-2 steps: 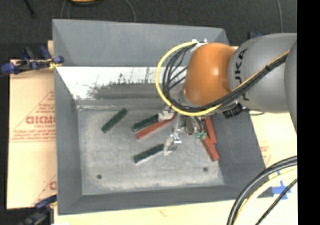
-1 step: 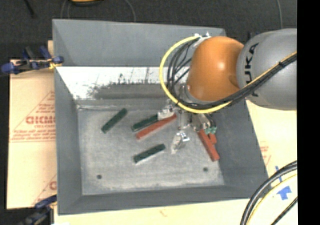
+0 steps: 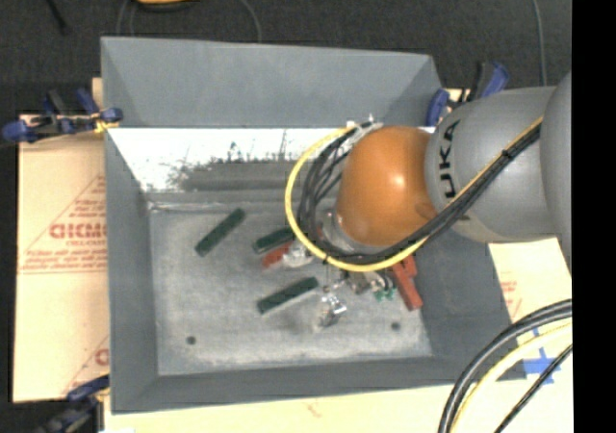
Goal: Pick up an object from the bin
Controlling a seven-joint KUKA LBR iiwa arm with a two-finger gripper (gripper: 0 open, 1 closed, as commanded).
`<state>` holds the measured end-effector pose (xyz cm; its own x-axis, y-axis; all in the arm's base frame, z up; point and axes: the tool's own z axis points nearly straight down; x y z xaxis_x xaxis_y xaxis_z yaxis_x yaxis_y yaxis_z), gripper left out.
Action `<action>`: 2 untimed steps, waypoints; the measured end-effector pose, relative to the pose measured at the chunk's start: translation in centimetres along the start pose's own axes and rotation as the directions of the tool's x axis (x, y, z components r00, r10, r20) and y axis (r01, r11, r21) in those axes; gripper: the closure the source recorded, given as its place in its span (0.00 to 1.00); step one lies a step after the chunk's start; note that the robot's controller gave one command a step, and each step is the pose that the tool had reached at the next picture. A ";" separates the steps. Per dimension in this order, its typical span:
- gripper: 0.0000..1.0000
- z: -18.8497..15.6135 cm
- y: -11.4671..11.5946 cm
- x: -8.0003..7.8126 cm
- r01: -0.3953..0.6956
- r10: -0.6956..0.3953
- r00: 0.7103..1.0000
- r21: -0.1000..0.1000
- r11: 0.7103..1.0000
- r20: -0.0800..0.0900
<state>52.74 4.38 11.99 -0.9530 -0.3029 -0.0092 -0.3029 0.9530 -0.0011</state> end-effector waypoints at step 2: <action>1.00 4.1 -1.6 -3.4 0.188 -0.188 0.982 -0.012 0.982 -0.027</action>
Offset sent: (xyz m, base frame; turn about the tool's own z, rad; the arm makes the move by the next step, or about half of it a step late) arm 0.0000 0.0000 0.0000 0.0000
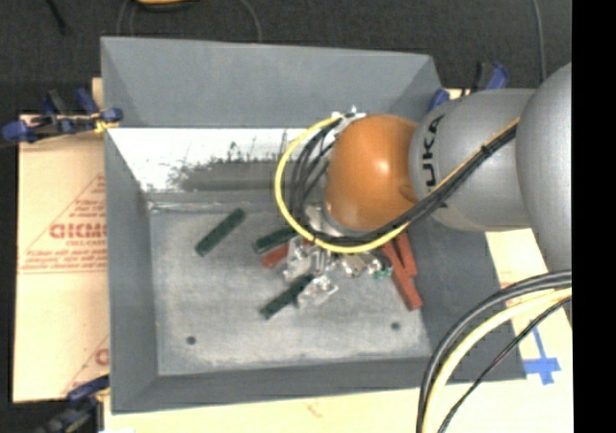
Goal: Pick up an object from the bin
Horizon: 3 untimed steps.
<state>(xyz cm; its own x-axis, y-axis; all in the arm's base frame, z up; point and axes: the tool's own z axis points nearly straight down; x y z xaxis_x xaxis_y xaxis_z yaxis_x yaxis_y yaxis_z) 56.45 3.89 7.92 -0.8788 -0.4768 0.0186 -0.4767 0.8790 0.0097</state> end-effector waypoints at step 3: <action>1.00 -1.9 -1.1 -3.0 0.152 -0.152 0.988 0.016 0.988 0.020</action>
Offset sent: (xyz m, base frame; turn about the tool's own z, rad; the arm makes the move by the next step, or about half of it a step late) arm 0.0318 -0.0879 -0.0092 -0.3756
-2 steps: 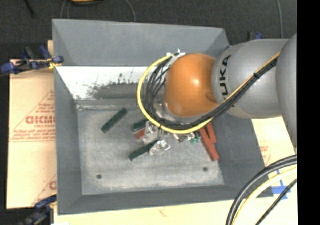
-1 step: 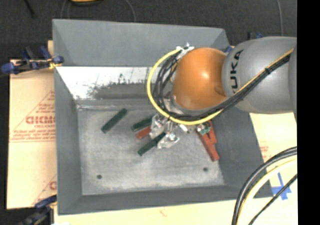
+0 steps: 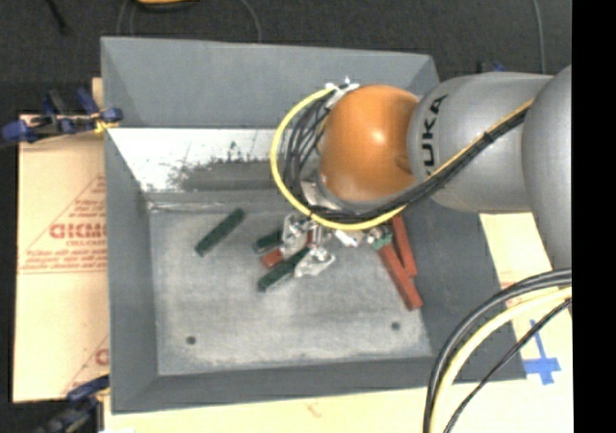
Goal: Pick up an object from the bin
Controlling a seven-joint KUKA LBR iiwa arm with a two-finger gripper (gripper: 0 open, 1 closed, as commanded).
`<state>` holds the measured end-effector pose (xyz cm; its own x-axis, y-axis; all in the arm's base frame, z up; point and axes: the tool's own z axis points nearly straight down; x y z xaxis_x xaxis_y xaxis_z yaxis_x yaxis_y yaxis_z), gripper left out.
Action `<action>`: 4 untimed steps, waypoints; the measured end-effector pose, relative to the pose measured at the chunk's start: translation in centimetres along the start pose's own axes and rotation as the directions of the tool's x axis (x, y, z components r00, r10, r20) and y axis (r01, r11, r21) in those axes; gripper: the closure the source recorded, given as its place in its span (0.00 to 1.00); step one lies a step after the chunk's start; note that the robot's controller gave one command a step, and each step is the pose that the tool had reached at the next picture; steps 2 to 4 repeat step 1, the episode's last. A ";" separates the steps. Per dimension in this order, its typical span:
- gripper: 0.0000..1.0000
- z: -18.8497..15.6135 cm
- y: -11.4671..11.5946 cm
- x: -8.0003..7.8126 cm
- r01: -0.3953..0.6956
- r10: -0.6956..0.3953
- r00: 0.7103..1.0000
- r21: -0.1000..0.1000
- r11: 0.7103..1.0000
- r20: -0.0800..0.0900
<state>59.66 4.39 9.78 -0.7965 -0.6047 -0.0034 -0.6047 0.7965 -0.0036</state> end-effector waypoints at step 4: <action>1.00 -20.7 2.1 1.5 0.014 -0.014 1.000 -0.003 1.000 -0.003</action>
Offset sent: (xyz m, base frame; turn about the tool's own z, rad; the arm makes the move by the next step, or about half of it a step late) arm 0.0000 0.0000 0.0000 0.0000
